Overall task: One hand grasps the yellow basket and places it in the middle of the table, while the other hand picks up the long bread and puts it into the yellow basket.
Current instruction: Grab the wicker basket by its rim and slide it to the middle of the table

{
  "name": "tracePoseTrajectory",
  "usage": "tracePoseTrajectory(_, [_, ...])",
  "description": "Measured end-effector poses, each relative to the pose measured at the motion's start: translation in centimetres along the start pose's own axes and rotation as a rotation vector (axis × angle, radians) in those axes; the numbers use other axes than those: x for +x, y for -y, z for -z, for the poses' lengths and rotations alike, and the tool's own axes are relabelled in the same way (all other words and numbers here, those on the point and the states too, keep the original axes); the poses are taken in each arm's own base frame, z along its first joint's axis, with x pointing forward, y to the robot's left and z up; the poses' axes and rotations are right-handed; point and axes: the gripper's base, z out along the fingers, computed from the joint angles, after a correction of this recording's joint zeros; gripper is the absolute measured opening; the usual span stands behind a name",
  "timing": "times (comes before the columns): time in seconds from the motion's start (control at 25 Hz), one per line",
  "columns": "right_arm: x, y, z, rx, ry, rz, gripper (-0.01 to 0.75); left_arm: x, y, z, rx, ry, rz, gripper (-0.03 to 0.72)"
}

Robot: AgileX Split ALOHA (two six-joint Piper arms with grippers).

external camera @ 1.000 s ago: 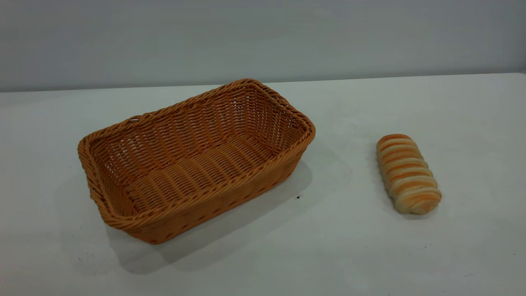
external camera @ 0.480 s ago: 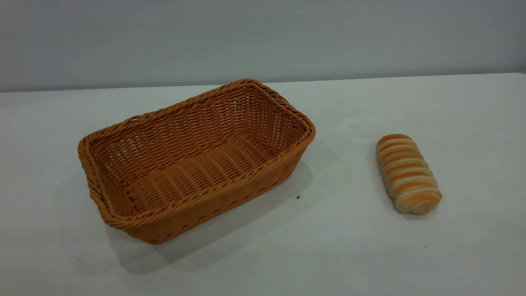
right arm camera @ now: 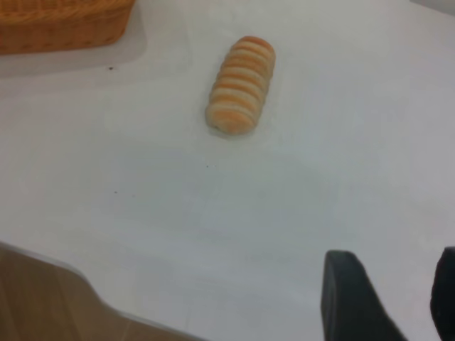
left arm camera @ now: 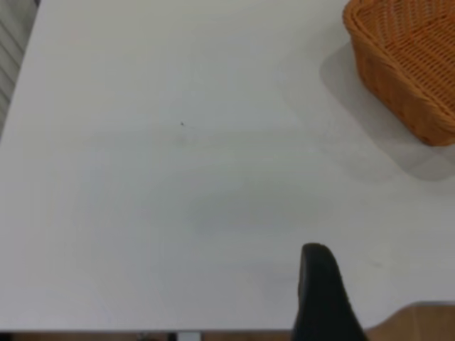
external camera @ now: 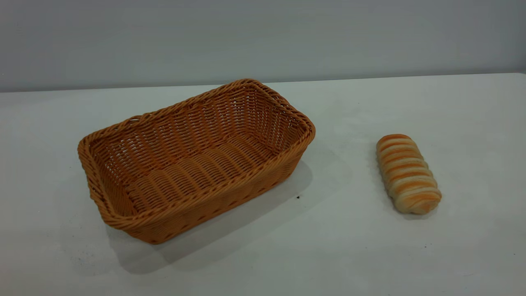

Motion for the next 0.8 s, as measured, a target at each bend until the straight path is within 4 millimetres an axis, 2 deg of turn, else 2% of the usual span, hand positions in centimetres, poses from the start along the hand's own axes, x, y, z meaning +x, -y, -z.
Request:
tracePoseTrajectory(0.4, [0.0,0.0,0.0,-0.002,0.001,-0.001,0.322,-0.2,-0.1,0.0,-0.014,0.025,-0.031,0.509])
tracePoseTrajectory(0.56, [-0.1,-0.1,0.0,-0.007,0.014,-0.005,0.322,-1.2,0.3,0.7,0.032,0.079,-0.019,0.509])
tracePoseTrajectory(0.68, [-0.4,0.0,0.0,-0.007,0.030,-0.008,0.322,-2.7,0.5,-0.3,0.054,-0.038,-0.018,0.509])
tracePoseTrajectory(0.8, [-1.9,0.4,-0.5,-0.024,0.044,-0.034,0.322,-4.6,0.6,-2.7,0.057,-0.176,-0.026,0.509])
